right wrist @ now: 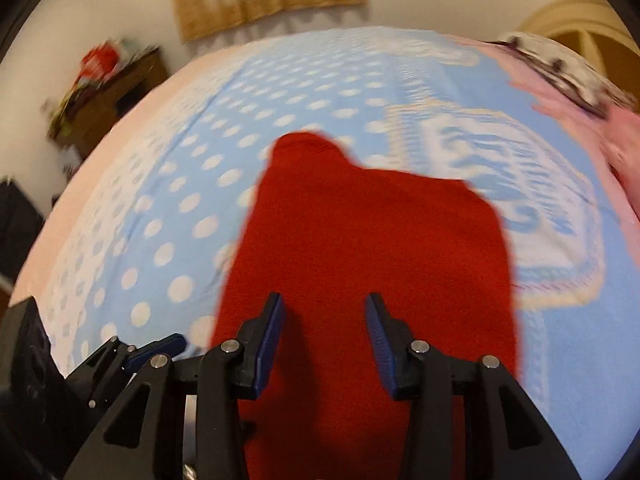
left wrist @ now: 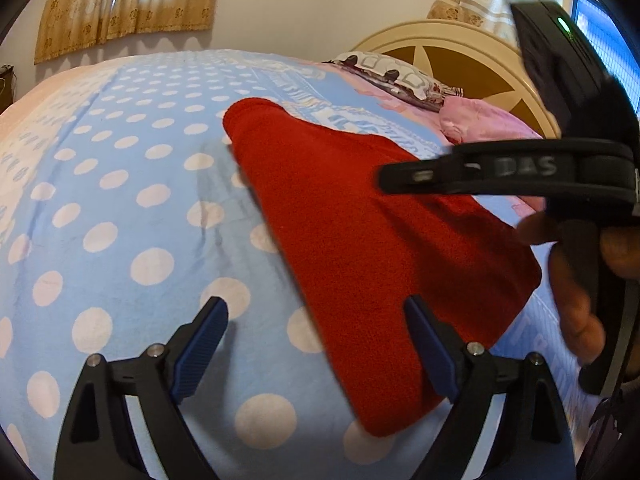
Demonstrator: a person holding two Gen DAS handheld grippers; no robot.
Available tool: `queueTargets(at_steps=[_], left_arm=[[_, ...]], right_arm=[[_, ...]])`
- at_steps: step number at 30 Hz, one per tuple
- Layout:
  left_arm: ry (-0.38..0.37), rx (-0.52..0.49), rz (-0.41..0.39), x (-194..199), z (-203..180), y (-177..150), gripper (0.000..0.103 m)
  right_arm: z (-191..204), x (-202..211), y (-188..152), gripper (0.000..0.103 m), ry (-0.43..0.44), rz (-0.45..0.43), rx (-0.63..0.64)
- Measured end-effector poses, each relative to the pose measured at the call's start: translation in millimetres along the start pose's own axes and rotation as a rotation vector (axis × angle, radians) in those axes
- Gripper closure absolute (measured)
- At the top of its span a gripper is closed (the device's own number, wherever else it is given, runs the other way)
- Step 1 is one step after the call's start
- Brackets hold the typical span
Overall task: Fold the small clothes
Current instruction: 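Move the open right gripper to the edge of the folded red sweater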
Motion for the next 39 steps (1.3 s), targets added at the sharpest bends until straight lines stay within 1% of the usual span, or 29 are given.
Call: queueTargets(at_steps=[4,7,10,13,15,17,18,20,21,23,25,28,29,32,34,35,36,37,39], left_arm=[[-0.008,0.025,-0.009,2,4,0,0.011],[-0.027,0.052,-0.01,2,8,0,0.01],[-0.03,0.049,-0.007,1,7,-1,0.009],[-0.03,0.043,-0.007,2,6,-2,0.009],[-0.031,0.049,-0.007,2,7,-2,0.008],[-0.033,0.054,-0.006,2,8,-2,0.007],[-0.033,0.054,-0.006,2,8,-2,0.007],[-0.032,0.052,-0.003,1,7,-2,0.006],[-0.032,0.049,0.001,0,6,-2,0.005],[-0.032,0.042,0.011,-2,5,-2,0.004],[-0.022,0.044,0.016,-3,5,-2,0.002],[-0.014,0.06,0.026,-4,8,0,0.0],[-0.007,0.059,0.028,-3,7,1,0.0],[0.017,0.037,0.02,4,1,7,0.0],[0.015,0.023,-0.003,12,-3,13,0.0],[0.011,0.02,-0.015,15,-3,16,0.0],[0.006,0.022,-0.026,17,-4,19,0.0],[-0.007,0.03,-0.037,18,-4,23,0.0],[-0.03,0.04,-0.034,14,-4,28,0.0]], right_arm=[[19,-20,4,0.059,-0.065,0.012,0.056],[15,-24,8,0.059,-0.051,0.031,0.029],[7,-11,5,0.059,-0.037,-0.003,0.013],[-13,5,-2,0.059,-0.045,-0.053,-0.03],[-37,15,-11,0.059,-0.06,-0.074,-0.082],[-58,17,-20,0.059,-0.065,-0.071,-0.128],[-69,14,-26,0.059,-0.059,-0.055,-0.147],[-80,4,-35,0.059,-0.066,-0.02,-0.148],[-82,0,-39,0.059,-0.076,-0.027,-0.13],[-83,0,-41,0.058,-0.062,-0.051,-0.114],[-80,1,-40,0.056,-0.061,-0.049,-0.098],[-77,5,-39,0.055,-0.062,-0.055,-0.053],[-79,9,-39,0.054,-0.042,-0.068,-0.052],[-95,25,-38,0.051,0.035,-0.111,-0.112],[-107,30,-35,0.042,0.048,-0.137,-0.153],[-116,31,-34,0.039,0.053,-0.143,-0.175],[-123,30,-32,0.037,0.052,-0.138,-0.191],[-130,27,-31,0.036,0.049,-0.133,-0.211],[-147,17,-28,0.035,0.063,-0.106,-0.263]])
Point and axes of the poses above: each gripper's, at about its wrist camera, not at the fingertips, and x roughly against the way its jaws point, z to its left, y to its top, the point moved 3 cm from there along -x, roughly the way its jaws point, and after that the axes turned 13 degrees about -y, right-handed, at the moved point
